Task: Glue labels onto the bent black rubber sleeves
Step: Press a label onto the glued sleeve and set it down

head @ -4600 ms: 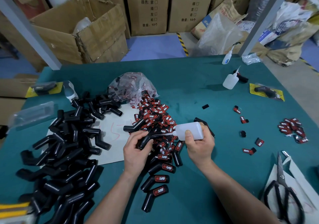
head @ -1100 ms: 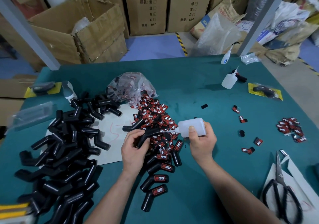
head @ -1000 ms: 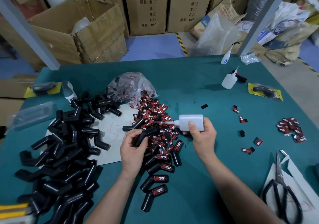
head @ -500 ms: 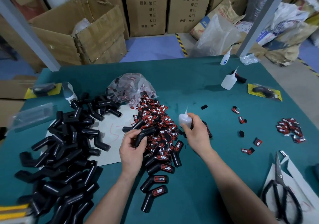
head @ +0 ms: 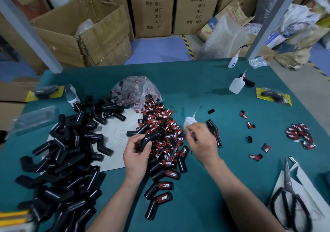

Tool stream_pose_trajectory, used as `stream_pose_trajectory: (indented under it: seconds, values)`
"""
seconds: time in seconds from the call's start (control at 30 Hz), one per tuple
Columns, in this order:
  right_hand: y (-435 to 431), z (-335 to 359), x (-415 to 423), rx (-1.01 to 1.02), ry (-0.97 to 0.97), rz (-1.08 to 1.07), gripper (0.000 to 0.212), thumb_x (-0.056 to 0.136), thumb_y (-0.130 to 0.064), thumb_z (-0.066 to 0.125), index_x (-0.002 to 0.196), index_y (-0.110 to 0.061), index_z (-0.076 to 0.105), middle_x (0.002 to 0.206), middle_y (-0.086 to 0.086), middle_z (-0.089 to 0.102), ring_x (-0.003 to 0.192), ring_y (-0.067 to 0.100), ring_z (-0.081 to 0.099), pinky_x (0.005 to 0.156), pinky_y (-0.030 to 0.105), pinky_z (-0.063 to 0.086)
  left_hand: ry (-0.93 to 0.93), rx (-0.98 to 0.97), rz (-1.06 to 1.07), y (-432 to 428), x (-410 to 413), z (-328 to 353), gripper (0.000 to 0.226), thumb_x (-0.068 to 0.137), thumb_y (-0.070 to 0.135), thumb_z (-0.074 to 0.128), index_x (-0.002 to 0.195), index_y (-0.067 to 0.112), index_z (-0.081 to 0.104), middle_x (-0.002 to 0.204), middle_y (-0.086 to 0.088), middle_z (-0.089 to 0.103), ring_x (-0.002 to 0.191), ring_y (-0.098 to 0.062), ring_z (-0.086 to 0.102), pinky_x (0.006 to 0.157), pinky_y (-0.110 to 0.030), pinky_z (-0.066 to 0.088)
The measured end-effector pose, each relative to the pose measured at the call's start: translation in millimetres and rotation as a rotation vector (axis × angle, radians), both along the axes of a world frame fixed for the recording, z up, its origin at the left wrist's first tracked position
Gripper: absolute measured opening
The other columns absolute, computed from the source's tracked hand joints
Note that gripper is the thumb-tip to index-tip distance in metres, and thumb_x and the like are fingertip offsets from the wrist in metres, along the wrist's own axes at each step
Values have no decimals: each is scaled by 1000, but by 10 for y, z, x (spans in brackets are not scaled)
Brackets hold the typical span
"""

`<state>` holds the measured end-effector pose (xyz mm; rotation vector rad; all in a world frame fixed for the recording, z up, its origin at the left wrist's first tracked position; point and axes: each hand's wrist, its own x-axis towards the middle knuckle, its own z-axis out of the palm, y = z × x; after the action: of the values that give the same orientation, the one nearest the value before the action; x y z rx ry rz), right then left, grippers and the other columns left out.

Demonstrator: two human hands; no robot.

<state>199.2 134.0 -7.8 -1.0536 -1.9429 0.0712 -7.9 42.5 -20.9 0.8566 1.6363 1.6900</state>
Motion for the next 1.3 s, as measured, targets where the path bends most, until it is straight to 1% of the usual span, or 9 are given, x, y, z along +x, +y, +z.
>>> stream_pose_trajectory:
  seconds: [0.17, 0.3, 0.4, 0.53, 0.63, 0.83, 0.93, 1.17, 1.3]
  values:
    - [-9, -79, -188, -232, -344, 52, 12, 87, -3, 77, 98, 2, 74, 97, 11, 70, 83, 23, 70, 83, 34, 61, -2, 11, -16, -4, -1, -9, 34, 88, -7, 76, 109, 19, 70, 114, 4, 71, 109, -15, 67, 101, -26, 53]
    - [26, -83, -223, -578, -245, -27, 20, 99, -24, 53, 103, -13, 69, 85, -19, 58, 75, -12, 57, 67, 3, 44, 31, 22, -38, -8, -10, -34, 40, 87, -6, 76, 107, 28, 71, 113, 11, 70, 112, -14, 67, 100, -21, 51]
    - [58, -92, -254, -652, -246, -18, 20, 99, -19, 45, 104, -15, 64, 91, -15, 53, 77, -2, 47, 68, 5, 40, 37, 38, -44, -6, -7, -53, 44, 88, -5, 77, 105, 35, 72, 114, 11, 70, 112, -14, 67, 99, -19, 50]
    - [14, -44, -239, -402, -302, 20, 7, 94, 8, 59, 97, 1, 60, 100, 12, 56, 81, 20, 53, 67, 23, 44, 40, 28, -36, 11, -34, -81, 40, 88, -5, 77, 107, 30, 72, 114, 10, 70, 112, -15, 67, 100, -23, 52]
    - [-58, 54, -190, -300, -179, 95, 9, 99, -6, 62, 103, 2, 63, 107, 9, 59, 90, 16, 55, 75, 21, 47, 38, 27, -33, 8, -24, -81, 36, 88, -6, 76, 109, 24, 71, 114, 9, 71, 111, -16, 67, 101, -27, 52]
    - [-207, 152, -265, -566, -123, 135, 14, 105, -24, 52, 106, -12, 59, 99, -4, 54, 75, 18, 53, 66, 41, 48, -72, 59, 15, -17, -14, -56, 41, 95, 1, 71, 106, 40, 71, 102, -6, 77, 91, -16, 73, 85, -24, 58]
    - [-159, 169, -232, -582, -206, 130, 19, 106, -27, 51, 109, -12, 61, 95, -5, 57, 72, 19, 54, 66, 38, 46, -146, 77, 3, -19, -12, -41, 32, 96, 11, 69, 107, 41, 70, 94, -11, 78, 83, -19, 74, 80, -27, 61]
    - [-97, 213, -126, -453, -447, 250, 25, 100, -25, 62, 120, -15, 73, 118, 0, 63, 108, 20, 59, 84, 35, 56, -100, 66, -29, -6, -30, -73, 23, 88, 39, 70, 111, 39, 65, 92, -6, 76, 79, -20, 71, 71, -29, 59]
    - [-117, 128, -249, -593, -514, 179, 33, 104, -31, 55, 132, -18, 67, 123, 1, 58, 115, 21, 54, 92, 36, 51, -72, 55, -38, -10, -41, -87, 24, 88, 41, 71, 111, 42, 64, 95, -3, 75, 83, -21, 71, 72, -29, 59]
